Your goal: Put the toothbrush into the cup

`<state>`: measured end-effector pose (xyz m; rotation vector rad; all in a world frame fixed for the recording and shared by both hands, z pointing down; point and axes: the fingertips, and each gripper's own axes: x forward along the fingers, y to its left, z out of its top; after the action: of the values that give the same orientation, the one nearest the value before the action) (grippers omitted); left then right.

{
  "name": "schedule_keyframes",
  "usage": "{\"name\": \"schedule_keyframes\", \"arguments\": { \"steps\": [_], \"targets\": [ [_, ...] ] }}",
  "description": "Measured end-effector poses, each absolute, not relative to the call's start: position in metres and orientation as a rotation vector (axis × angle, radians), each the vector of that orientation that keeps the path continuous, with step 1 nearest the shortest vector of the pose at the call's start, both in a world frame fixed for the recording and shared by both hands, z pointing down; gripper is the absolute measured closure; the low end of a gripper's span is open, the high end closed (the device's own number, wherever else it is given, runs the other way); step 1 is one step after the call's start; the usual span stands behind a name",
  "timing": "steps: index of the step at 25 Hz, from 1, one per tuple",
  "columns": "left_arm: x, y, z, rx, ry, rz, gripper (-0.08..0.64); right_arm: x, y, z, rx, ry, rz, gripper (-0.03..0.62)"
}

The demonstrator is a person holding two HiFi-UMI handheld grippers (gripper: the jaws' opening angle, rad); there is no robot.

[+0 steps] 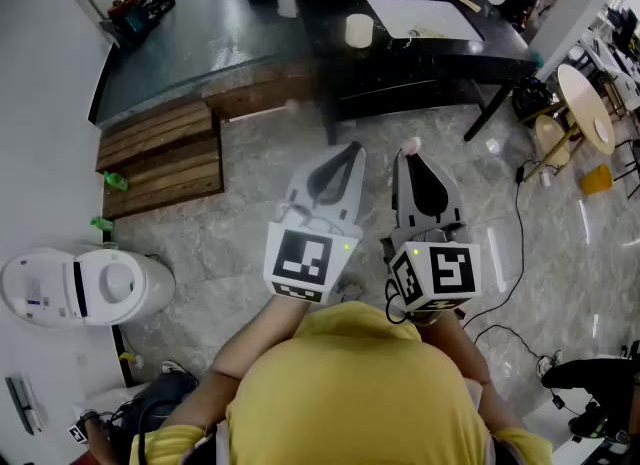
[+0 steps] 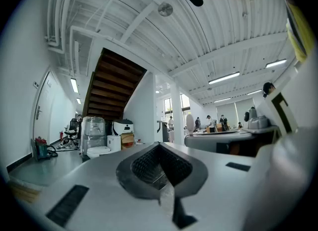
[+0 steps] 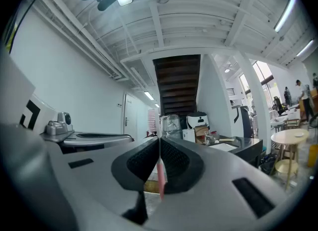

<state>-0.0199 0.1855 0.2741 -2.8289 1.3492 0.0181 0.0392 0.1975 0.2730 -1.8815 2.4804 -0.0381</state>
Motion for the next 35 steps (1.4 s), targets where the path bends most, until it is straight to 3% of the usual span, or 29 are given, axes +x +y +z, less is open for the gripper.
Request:
{"name": "schedule_keyframes", "arguments": {
  "steps": [35],
  "targets": [
    [0.013, 0.149, 0.286, -2.809, 1.441, -0.003, 0.552, 0.082, 0.158, 0.288, -1.813, 2.502, -0.132, 0.564]
  ]
}}
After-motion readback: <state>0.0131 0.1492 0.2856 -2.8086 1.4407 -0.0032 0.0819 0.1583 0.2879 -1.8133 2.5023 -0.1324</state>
